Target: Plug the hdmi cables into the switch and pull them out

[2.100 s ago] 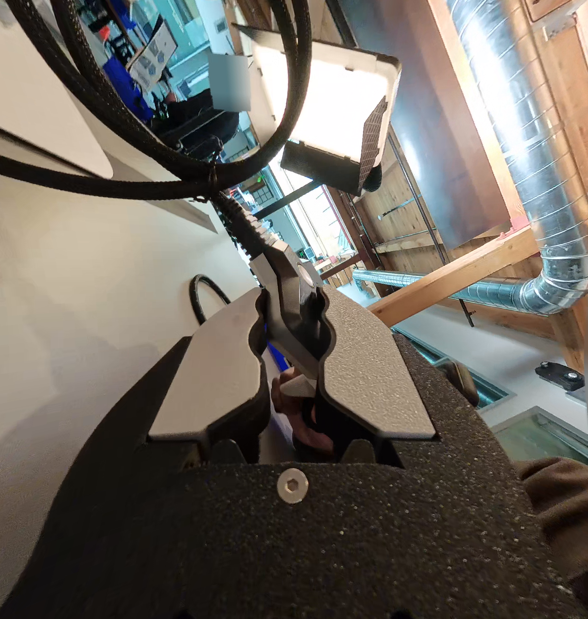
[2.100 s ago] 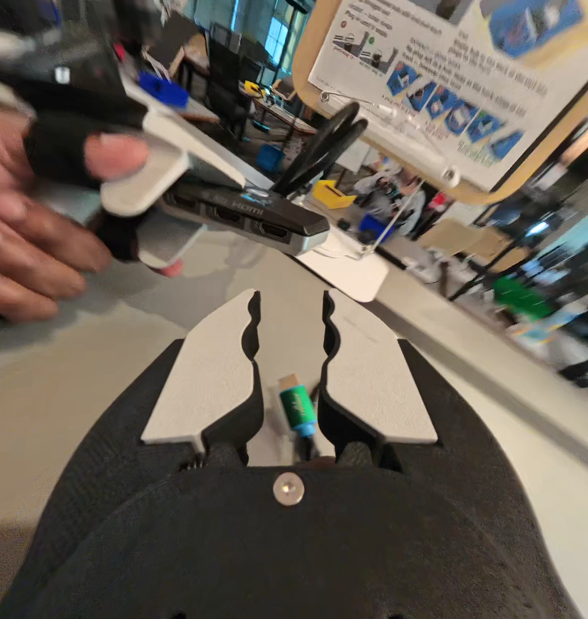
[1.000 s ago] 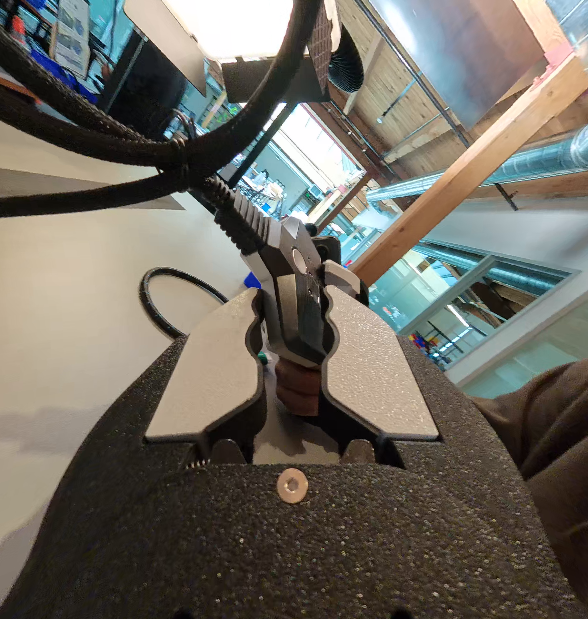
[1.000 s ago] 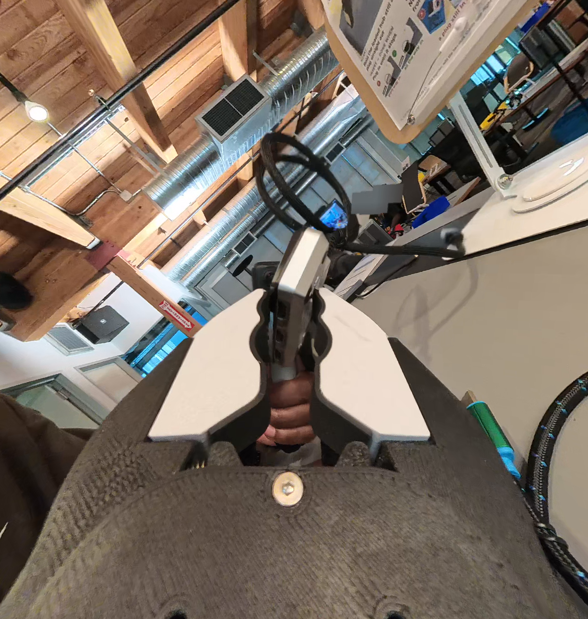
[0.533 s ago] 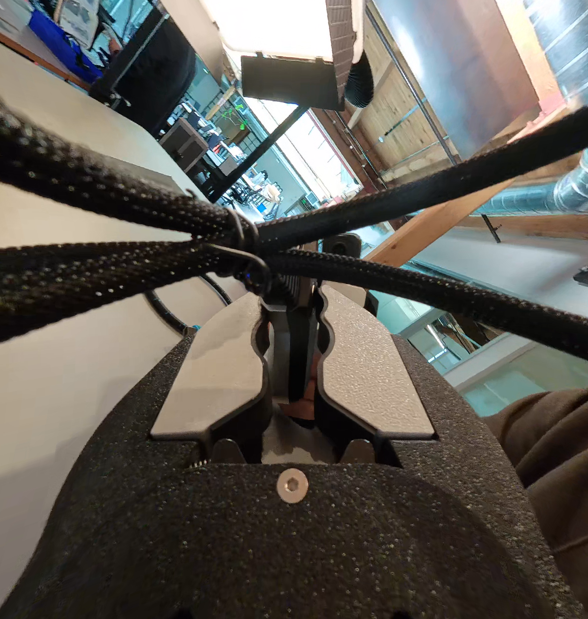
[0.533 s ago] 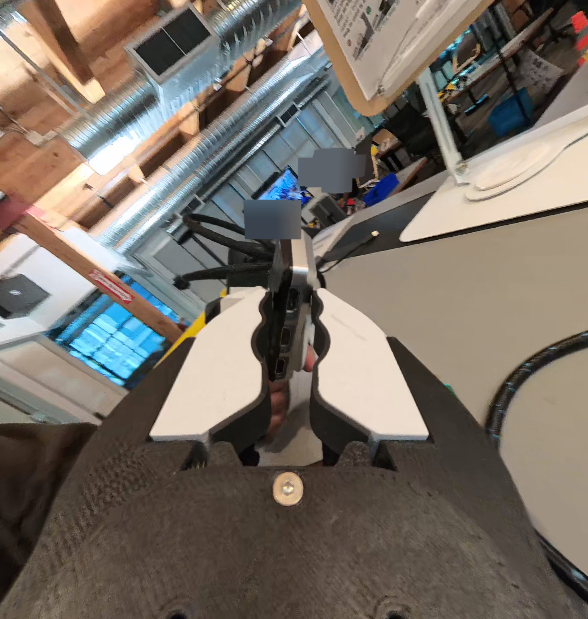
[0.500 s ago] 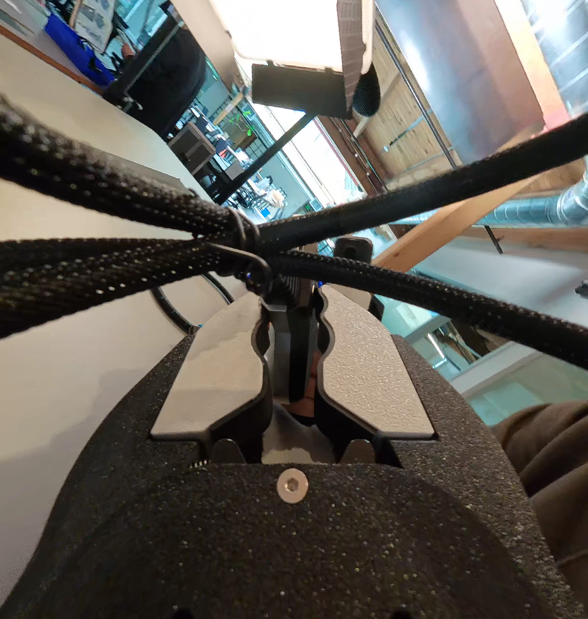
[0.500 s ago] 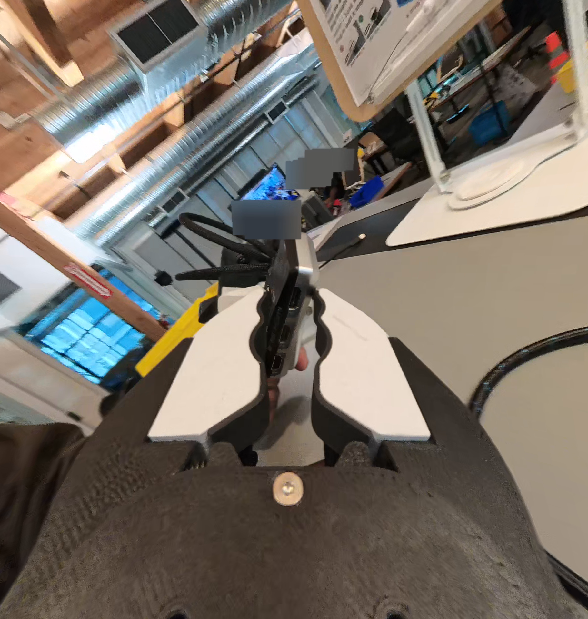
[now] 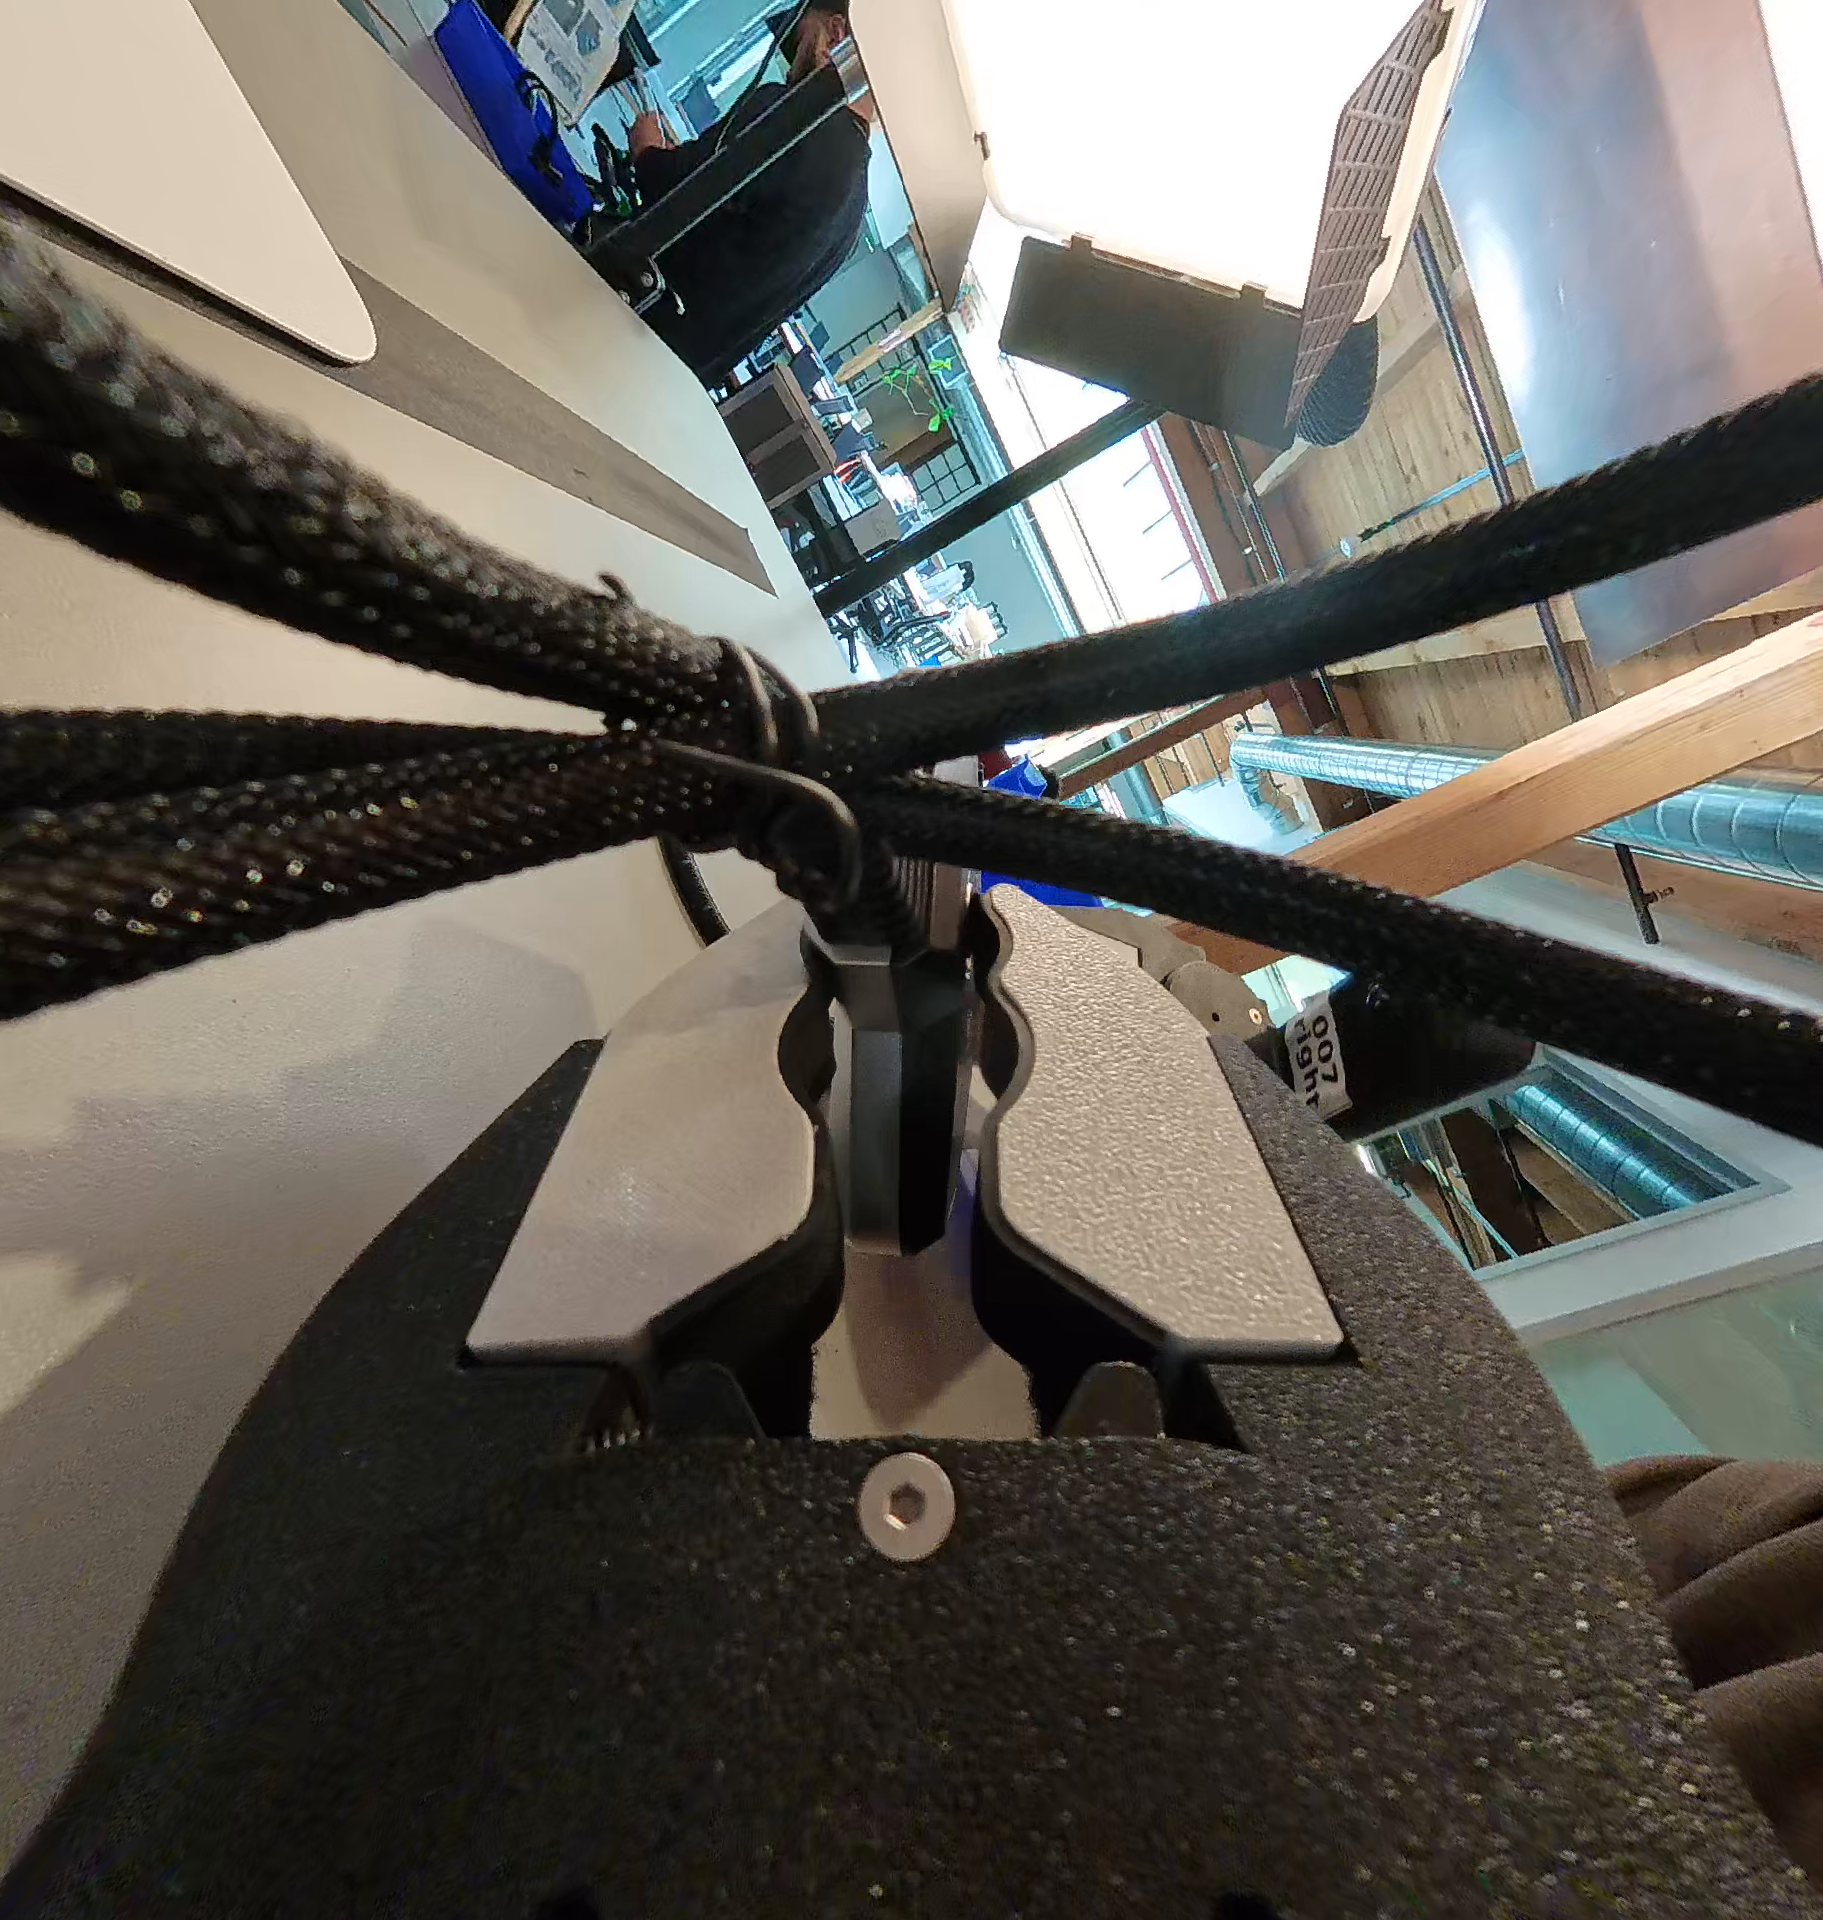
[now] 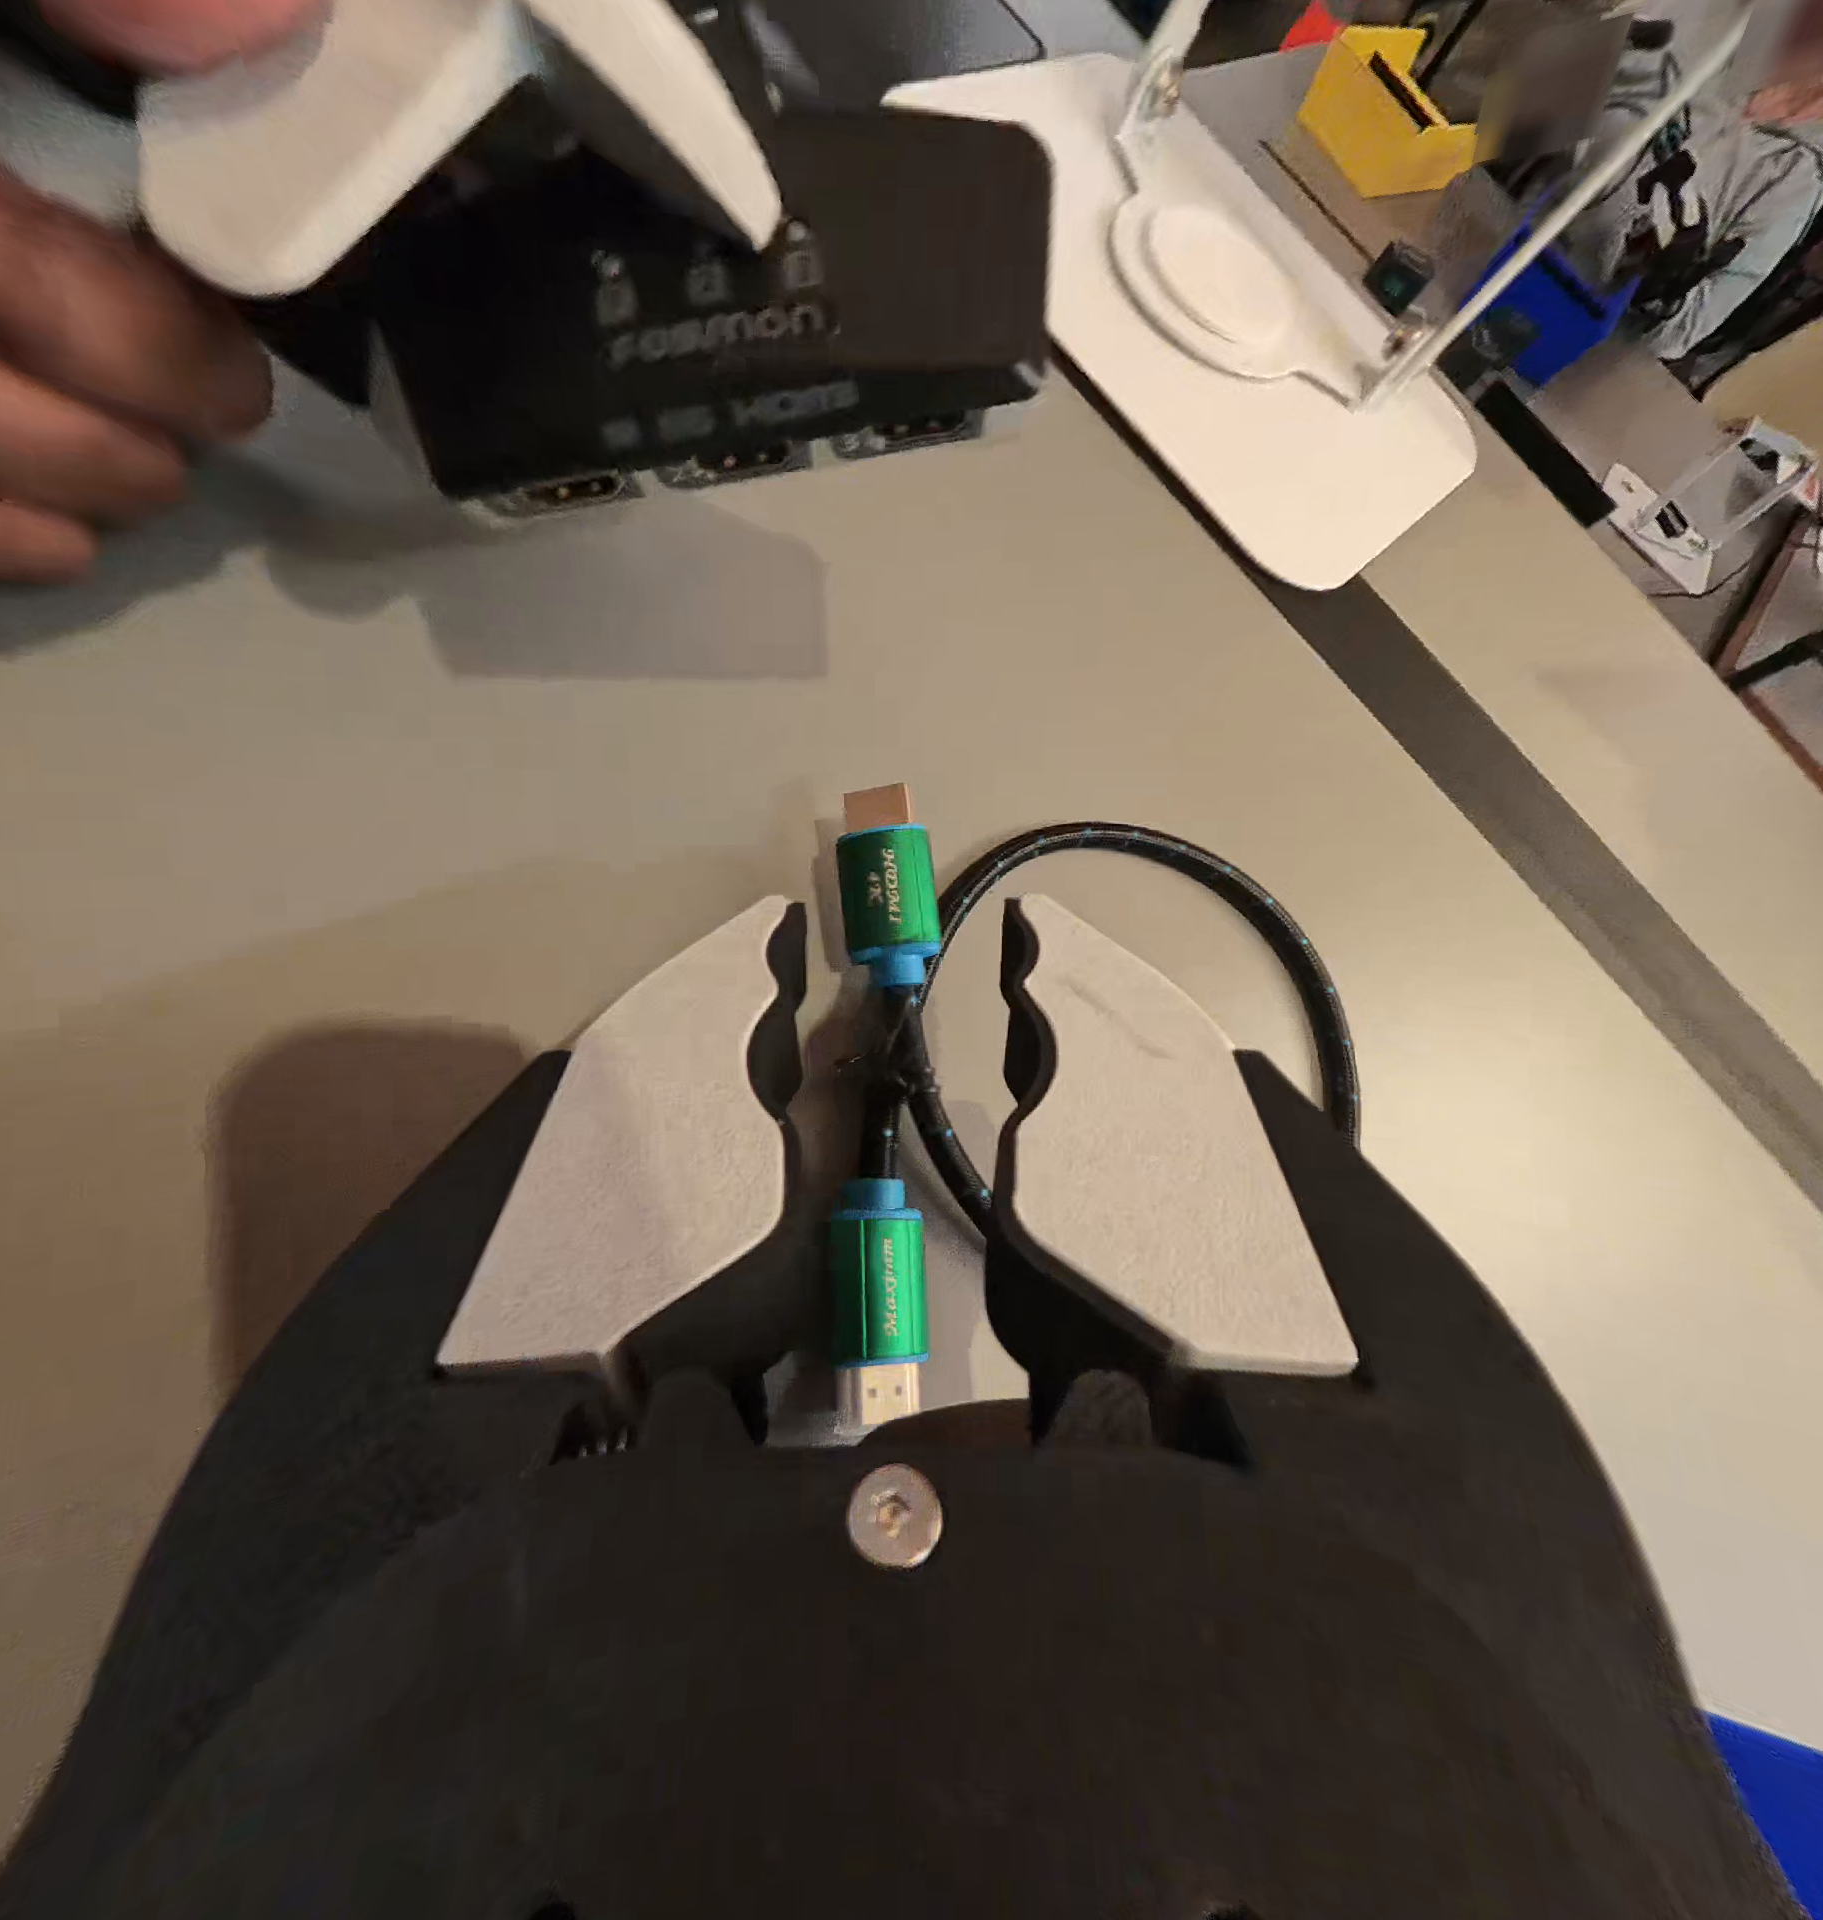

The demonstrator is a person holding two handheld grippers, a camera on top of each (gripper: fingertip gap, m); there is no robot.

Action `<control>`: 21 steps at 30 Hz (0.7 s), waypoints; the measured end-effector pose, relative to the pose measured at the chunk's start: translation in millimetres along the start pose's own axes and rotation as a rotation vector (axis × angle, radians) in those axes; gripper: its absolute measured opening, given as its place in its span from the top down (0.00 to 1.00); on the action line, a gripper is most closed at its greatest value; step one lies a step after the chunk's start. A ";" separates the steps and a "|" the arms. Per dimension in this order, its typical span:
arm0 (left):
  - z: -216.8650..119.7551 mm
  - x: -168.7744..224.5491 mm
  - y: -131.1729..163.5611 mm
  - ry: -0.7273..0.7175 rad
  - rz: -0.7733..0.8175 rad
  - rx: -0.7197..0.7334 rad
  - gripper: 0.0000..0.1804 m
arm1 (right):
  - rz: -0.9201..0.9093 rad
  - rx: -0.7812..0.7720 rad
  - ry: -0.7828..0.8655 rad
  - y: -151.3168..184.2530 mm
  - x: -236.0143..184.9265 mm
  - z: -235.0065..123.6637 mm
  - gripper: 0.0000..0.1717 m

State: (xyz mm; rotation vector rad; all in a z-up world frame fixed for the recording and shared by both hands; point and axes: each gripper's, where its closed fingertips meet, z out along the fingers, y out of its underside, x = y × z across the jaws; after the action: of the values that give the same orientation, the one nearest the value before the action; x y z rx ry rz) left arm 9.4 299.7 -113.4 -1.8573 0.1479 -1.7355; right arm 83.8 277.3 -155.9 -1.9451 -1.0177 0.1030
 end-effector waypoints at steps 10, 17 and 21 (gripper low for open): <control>-3.3 12.4 -2.2 0.111 -0.014 0.010 0.87 | -0.112 -0.141 0.102 17.4 -1.2 21.6 0.88; -9.7 22.0 -8.6 0.222 -0.065 0.043 0.87 | 0.001 0.054 0.097 -9.8 -0.5 19.1 0.88; -10.8 21.1 -10.2 0.219 -0.066 0.053 0.87 | 0.065 0.209 0.108 -36.9 -1.7 5.9 0.88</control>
State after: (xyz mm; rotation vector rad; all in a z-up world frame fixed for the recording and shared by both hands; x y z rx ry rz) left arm -0.8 294.7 -90.2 -1.6479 0.1254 -1.9674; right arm 57.4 289.2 -132.2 -1.7742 -0.8390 0.1341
